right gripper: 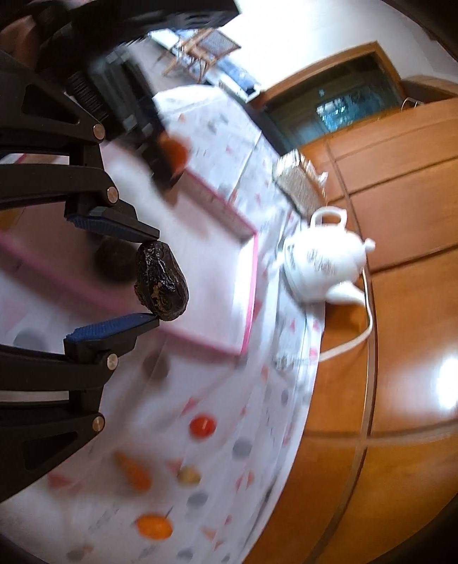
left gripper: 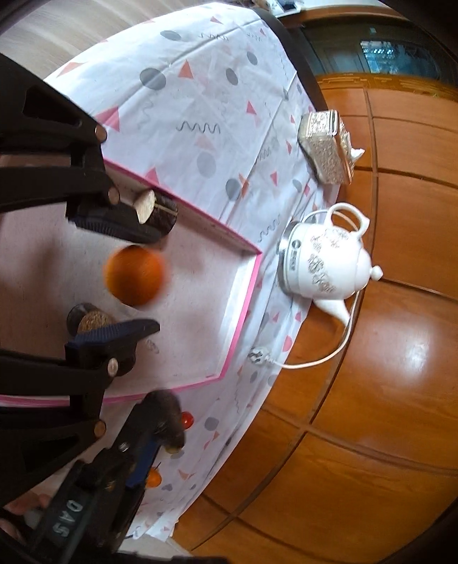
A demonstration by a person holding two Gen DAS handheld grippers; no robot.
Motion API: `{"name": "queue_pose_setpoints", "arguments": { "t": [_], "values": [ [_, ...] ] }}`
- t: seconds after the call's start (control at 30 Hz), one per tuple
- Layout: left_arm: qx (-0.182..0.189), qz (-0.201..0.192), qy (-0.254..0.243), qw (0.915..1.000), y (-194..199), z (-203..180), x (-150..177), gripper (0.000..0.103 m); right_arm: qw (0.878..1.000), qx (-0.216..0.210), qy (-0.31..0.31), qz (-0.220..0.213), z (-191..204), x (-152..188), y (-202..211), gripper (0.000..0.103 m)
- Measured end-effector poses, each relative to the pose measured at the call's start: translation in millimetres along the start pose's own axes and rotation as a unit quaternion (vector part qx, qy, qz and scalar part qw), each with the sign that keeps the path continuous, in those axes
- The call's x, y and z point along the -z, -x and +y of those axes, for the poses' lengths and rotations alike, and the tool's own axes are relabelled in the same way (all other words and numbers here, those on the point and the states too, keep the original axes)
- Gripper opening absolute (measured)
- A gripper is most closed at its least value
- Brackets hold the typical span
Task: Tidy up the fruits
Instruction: 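Lower the orange into the tray with the left gripper while the right releases the root there, then move the right gripper to the carrot and close on it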
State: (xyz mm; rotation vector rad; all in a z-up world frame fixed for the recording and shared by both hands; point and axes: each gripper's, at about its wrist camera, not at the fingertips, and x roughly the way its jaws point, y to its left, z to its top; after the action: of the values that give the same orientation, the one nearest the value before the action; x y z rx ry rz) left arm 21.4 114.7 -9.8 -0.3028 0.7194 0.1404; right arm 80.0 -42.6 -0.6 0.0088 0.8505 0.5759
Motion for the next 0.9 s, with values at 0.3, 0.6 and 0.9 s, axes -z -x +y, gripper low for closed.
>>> {"name": "queue_pose_setpoints", "arguments": {
  "t": [0.3,0.6,0.9],
  "values": [
    [-0.013,0.000,0.009,0.9999,1,5,3,0.056,1.000,0.012,-0.002,0.007,5,-1,-12,0.050],
    [0.005,-0.002,-0.020,0.9998,5,-18,10,0.061,0.996,0.085,-0.040,-0.009,-40,42,16,0.050],
    [0.021,-0.002,-0.043,0.9989,9,-39,13,0.063,0.968,0.223,-0.108,-0.041,-111,84,58,0.050]
  ]
}}
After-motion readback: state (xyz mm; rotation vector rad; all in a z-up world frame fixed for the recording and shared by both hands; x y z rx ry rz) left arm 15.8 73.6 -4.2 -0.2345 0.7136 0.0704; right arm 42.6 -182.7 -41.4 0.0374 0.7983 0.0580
